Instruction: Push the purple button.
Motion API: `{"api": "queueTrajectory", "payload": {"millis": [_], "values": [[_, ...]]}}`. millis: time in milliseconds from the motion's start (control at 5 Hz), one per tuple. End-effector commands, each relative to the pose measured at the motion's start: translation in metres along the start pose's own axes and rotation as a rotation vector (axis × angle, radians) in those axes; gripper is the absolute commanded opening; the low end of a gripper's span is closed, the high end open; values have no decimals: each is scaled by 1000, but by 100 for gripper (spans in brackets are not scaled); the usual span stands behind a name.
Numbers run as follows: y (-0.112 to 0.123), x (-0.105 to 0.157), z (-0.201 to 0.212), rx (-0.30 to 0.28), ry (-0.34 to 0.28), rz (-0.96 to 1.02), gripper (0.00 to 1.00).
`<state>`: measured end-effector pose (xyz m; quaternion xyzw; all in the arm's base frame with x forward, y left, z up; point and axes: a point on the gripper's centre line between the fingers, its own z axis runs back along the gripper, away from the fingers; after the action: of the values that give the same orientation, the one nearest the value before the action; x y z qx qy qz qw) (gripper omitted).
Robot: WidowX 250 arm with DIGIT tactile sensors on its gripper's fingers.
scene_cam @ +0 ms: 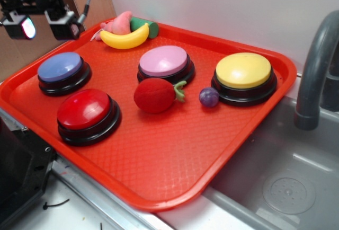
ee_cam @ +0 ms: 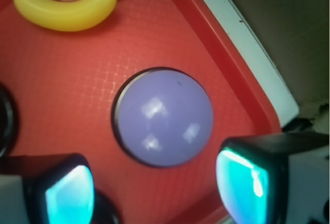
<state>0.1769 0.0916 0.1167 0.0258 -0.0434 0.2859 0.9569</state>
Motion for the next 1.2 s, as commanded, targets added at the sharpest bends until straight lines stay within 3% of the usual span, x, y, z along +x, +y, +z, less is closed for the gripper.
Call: {"api": "queueTrajectory", "payload": {"millis": [0,600,1000], "values": [[7,7,31,-13,-71,-15,100],[3,6,38,7,-53,-32,100],[-3,4,46,-26,-66,-44,100]]}}
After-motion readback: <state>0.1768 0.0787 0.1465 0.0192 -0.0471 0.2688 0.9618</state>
